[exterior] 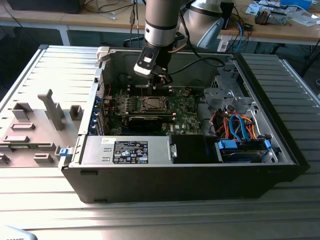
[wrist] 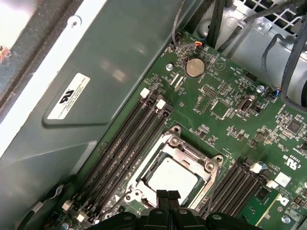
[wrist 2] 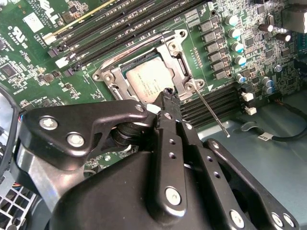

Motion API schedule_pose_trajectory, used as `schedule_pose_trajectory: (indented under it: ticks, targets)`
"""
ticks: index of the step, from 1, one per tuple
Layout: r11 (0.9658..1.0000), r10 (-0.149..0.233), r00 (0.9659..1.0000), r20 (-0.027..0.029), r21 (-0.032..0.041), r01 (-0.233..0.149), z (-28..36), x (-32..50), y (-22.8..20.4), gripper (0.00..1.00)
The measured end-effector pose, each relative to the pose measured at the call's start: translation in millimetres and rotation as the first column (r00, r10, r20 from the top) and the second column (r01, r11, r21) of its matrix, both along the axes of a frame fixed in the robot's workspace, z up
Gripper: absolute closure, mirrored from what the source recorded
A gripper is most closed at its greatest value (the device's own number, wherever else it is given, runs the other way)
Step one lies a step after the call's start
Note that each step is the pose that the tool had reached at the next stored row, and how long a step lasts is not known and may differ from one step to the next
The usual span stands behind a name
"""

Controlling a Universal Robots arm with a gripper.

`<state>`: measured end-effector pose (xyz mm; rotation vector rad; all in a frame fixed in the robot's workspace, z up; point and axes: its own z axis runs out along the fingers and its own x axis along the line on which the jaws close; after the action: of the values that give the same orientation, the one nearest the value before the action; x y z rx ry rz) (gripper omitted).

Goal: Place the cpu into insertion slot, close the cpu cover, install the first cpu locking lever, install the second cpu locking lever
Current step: 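Install the first cpu locking lever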

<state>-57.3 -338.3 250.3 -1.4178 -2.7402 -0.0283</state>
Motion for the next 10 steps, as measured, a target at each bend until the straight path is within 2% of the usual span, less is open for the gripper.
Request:
schedule_pose_trajectory:
  ticks: [10]
  targets:
    - [0.9996, 0.027, 0.9996, 0.0000, 0.0000, -0.027, 0.0, 0.0, 0.0, 0.89]
